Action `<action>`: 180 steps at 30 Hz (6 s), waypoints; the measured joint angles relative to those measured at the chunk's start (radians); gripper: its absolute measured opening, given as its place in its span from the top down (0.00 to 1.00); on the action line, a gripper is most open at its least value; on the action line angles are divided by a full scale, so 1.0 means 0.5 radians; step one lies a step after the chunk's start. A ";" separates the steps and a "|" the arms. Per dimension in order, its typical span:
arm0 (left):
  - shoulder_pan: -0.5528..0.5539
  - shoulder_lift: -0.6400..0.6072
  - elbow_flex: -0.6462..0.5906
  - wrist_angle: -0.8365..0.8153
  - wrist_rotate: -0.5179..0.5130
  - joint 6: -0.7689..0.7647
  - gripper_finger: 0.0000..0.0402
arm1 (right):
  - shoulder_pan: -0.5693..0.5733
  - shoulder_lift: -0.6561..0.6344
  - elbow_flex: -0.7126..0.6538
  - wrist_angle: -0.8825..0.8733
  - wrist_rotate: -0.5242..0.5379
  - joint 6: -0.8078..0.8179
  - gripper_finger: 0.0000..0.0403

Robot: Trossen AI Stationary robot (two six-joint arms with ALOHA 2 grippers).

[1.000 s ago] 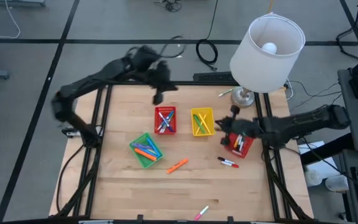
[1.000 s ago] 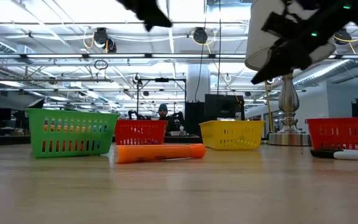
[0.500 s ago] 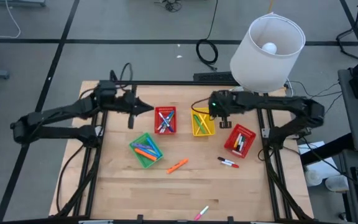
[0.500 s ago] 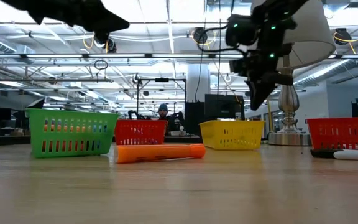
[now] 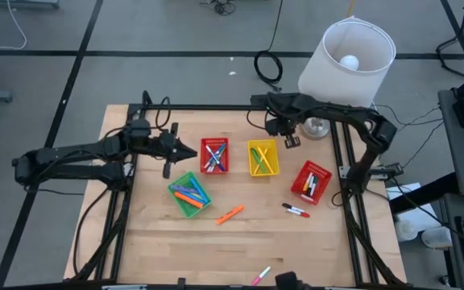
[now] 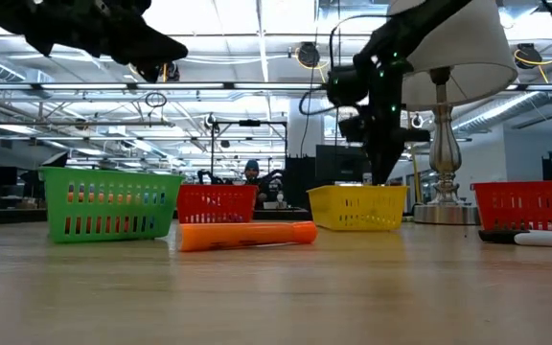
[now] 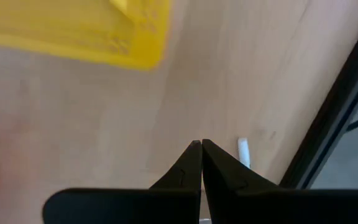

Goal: Pick & Place Markers
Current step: Put the light green highlighter into the left red bin

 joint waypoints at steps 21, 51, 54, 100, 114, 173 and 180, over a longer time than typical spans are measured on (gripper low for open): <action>-0.045 0.000 -0.047 0.052 -0.004 0.127 0.90 | -0.261 0.116 0.001 0.194 0.132 -0.369 0.57; -0.045 0.000 -0.047 0.036 -0.008 0.110 0.90 | -0.235 0.484 -0.037 0.309 0.509 -0.682 0.70; -0.045 0.000 -0.047 0.036 -0.008 0.108 0.90 | -0.237 0.486 -0.037 0.296 0.509 -0.677 0.77; -0.141 0.000 -0.048 0.032 -0.004 0.040 0.90 | 0.229 0.490 0.333 0.643 0.550 -0.775 1.00; -0.187 0.000 -0.048 0.026 -0.037 0.072 0.90 | -0.161 0.490 0.335 0.529 -0.031 -0.415 0.93; -0.187 0.001 -0.048 -0.025 -0.097 0.105 0.90 | -0.167 0.712 0.079 0.535 0.085 -0.674 0.97; -0.187 0.001 -0.048 -0.025 -0.096 0.039 0.90 | -0.064 0.688 0.132 0.583 0.309 -0.646 0.98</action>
